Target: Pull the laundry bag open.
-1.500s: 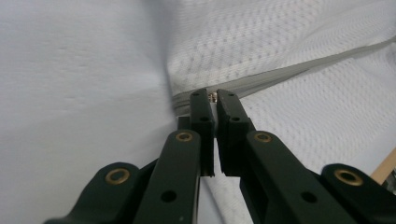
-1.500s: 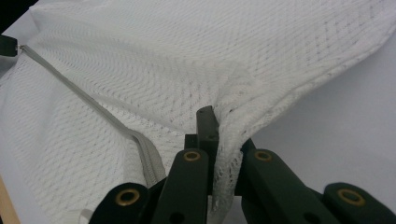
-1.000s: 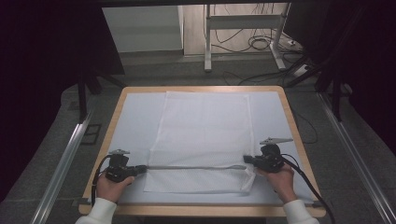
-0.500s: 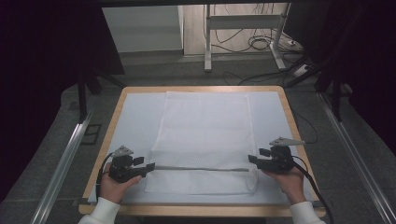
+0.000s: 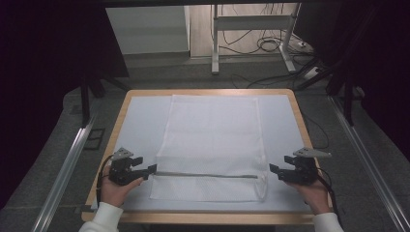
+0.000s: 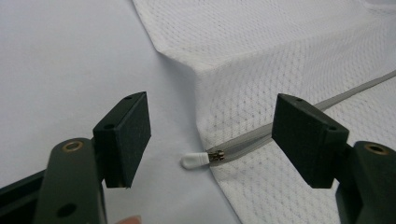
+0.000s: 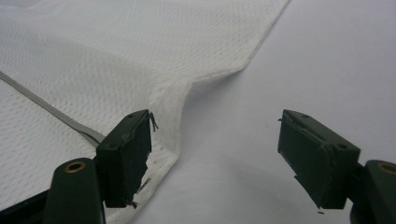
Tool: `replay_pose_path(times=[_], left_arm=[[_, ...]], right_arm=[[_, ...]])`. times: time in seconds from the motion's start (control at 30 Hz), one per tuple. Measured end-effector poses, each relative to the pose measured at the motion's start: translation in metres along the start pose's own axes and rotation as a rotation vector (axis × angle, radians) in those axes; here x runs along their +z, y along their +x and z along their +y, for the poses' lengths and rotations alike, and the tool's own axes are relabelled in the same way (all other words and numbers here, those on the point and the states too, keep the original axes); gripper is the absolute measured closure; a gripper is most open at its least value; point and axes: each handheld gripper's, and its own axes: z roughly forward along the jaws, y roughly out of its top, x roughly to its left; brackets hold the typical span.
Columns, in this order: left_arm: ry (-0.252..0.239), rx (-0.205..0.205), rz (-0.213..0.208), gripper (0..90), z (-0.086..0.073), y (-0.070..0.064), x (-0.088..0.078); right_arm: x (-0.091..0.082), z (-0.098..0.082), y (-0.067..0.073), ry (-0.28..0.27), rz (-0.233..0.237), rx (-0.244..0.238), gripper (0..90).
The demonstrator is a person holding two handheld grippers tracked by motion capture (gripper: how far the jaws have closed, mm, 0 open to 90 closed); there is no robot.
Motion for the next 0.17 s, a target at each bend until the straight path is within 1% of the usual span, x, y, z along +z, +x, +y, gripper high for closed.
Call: replay_pose_path(times=[0.17], left_arm=[[-0.001, 0.002, -0.004, 27.9, -0.0002, 0.0001, -0.0001]], right_arm=[[-0.0005, 0.0020, -0.0010, -0.014, 0.014, 0.019, 24.0]])
